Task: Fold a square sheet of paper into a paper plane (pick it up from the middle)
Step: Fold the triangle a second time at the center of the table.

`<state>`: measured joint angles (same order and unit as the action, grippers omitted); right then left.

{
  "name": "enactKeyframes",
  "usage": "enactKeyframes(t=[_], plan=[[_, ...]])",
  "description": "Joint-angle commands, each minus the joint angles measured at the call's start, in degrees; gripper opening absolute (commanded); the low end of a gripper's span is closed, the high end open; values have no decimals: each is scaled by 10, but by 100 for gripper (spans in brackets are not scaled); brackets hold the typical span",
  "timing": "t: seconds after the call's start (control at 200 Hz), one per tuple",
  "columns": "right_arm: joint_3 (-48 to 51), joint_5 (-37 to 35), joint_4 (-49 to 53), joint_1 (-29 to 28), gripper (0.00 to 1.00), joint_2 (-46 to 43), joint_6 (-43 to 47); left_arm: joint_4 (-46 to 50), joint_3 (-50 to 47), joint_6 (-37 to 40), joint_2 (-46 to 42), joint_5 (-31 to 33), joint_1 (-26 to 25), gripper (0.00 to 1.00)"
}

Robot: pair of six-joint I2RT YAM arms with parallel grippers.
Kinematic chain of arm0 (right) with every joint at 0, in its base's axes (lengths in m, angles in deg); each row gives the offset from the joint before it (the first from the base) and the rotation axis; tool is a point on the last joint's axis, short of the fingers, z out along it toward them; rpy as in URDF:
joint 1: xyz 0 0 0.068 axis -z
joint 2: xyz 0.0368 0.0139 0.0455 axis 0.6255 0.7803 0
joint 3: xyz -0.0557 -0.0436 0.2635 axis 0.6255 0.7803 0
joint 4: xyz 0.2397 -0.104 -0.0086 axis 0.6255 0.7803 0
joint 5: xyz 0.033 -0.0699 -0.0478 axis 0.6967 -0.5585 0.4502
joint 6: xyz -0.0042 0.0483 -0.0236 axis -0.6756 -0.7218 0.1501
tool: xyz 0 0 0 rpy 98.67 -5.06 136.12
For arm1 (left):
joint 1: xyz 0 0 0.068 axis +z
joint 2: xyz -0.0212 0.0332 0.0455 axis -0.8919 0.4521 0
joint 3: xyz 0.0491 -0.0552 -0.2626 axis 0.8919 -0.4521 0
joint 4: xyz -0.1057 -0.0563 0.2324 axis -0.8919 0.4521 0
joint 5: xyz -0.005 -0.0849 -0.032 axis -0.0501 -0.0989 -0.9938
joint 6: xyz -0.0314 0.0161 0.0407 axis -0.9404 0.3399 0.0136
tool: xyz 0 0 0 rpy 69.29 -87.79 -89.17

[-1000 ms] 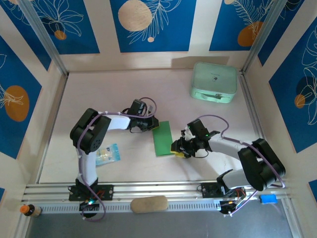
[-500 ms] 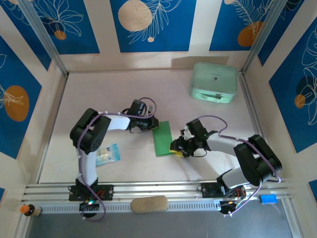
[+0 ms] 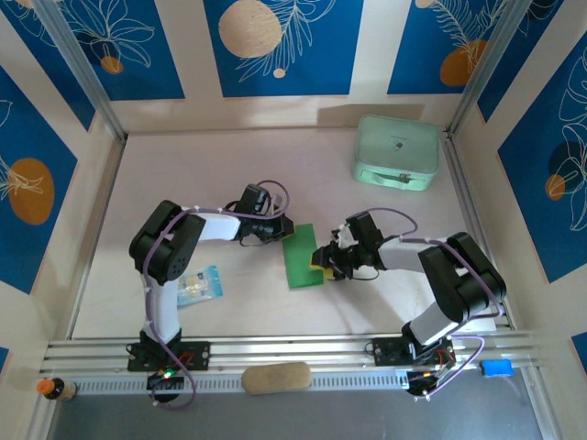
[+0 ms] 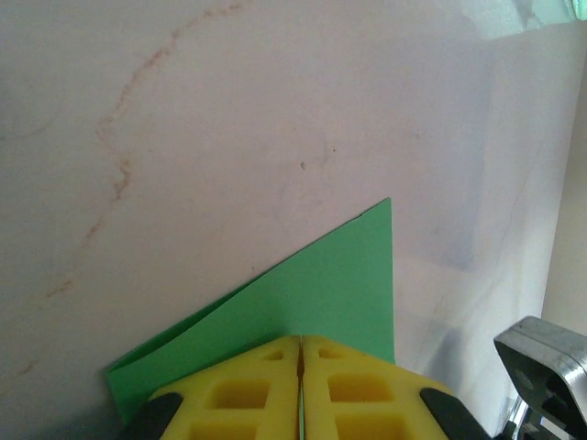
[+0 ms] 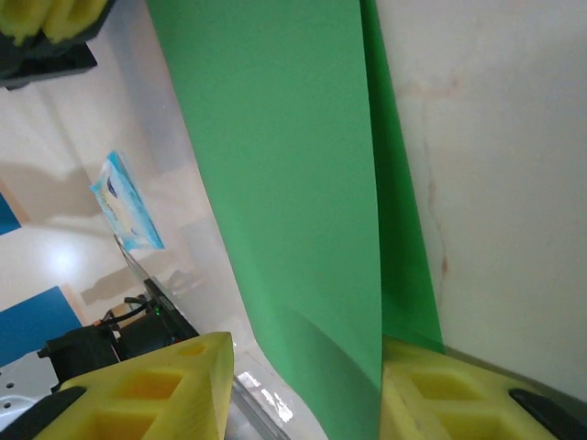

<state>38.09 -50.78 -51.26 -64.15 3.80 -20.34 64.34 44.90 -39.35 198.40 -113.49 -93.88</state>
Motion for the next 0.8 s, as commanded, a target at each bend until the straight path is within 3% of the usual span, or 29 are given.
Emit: enactKeyframes(t=[0.0, 0.185, 0.34, 0.455, 0.575, 0.795], plan=[[-15, 31, -23, 7, 40, 20, 16, 27, -9, 1, 14, -4, 4, 9], [-14, 40, -43, 21, 39, 42, 28, 27, -6, 0, 13, -14, 4, 9], [-14, 55, -60, 29, 27, 60, 36, 15, -2, -3, 4, -28, 2, 11], [-17, 53, -61, 31, 17, 73, 39, 12, -1, -4, -24, -30, -1, 17], [-12, 52, -82, 30, 6, 75, 24, 18, 1, -2, -68, -19, -5, 30], [2, -25, -94, 11, 2, 38, -49, 39, -32, 19, -167, 39, -22, 38]])
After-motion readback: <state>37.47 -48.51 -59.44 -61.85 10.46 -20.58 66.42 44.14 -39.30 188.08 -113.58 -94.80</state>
